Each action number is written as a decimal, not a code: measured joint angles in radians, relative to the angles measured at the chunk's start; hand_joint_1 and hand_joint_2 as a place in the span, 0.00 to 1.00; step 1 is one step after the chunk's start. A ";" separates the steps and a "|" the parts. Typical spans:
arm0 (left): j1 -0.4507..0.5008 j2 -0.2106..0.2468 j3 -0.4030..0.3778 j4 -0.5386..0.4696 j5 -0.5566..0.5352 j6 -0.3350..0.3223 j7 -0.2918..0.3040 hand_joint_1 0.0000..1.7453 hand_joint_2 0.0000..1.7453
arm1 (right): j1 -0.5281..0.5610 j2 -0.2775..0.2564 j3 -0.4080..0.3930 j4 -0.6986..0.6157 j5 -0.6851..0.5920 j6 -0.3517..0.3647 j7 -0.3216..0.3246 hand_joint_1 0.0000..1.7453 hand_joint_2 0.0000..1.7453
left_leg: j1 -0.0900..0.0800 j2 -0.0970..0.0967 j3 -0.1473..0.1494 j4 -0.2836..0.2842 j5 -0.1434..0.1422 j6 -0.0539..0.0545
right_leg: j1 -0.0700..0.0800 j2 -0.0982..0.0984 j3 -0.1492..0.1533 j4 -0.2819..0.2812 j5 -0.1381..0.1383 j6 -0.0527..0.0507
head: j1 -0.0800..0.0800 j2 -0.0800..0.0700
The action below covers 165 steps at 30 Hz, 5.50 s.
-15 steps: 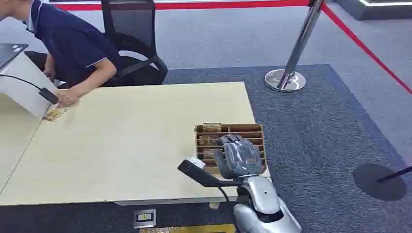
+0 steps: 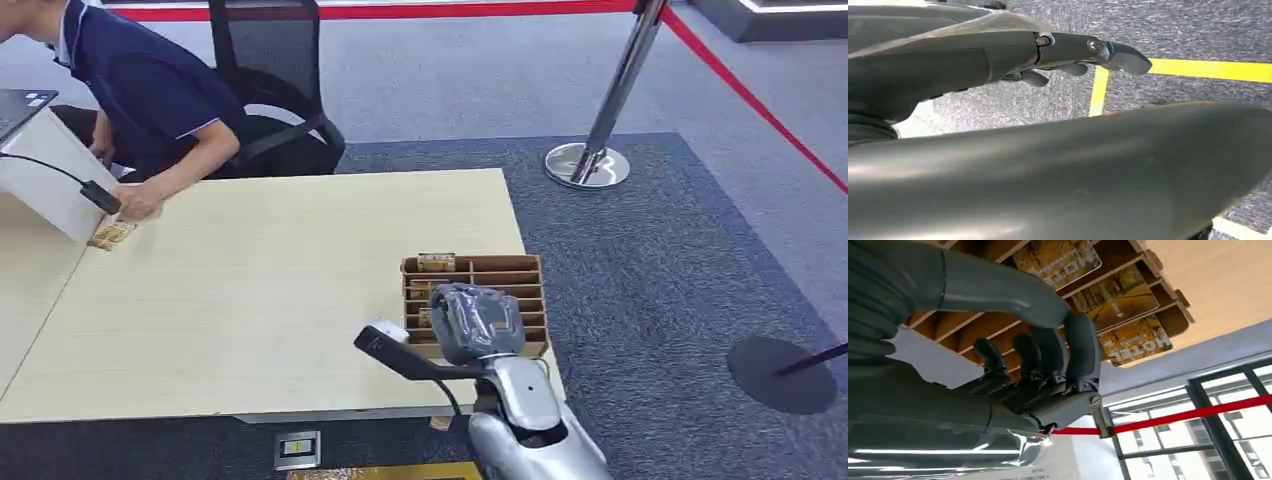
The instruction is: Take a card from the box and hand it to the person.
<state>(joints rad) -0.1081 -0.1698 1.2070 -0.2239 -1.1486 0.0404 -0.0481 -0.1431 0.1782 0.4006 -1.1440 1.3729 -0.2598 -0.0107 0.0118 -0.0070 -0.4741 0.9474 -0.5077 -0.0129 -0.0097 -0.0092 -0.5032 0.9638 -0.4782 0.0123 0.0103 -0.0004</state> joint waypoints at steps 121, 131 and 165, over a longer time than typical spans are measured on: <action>-0.012 0.000 -0.004 0.003 -0.003 0.013 0.008 0.00 0.00 | -0.088 0.023 -0.044 0.228 0.011 -0.016 0.042 0.50 1.00 | 0.000 0.000 0.000 0.000 0.002 0.000 | 0.000 0.000 0.000 0.000 0.002 0.000 | 0.000 0.000; -0.012 0.000 -0.003 0.003 0.000 0.013 0.008 0.00 0.00 | -0.084 0.024 -0.044 0.228 0.020 -0.008 0.035 0.57 1.00 | 0.000 0.000 0.000 0.000 0.002 0.000 | 0.000 0.000 0.000 0.000 0.002 0.000 | 0.000 0.000; -0.007 0.000 -0.003 0.003 0.000 0.013 -0.011 0.00 0.00 | -0.003 -0.005 -0.014 -0.099 0.027 0.032 -0.010 1.00 1.00 | 0.000 0.000 -0.001 0.000 0.005 0.000 | 0.000 0.000 -0.002 0.000 0.005 0.000 | 0.000 0.000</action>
<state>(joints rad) -0.1147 -0.1698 1.2043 -0.2213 -1.1486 0.0538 -0.0587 -0.1462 0.1736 0.3868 -1.2434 1.4004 -0.2281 -0.0202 0.0118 -0.0070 -0.4754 0.9474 -0.5030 -0.0130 -0.0097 -0.0092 -0.5048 0.9639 -0.4735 0.0121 0.0103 -0.0004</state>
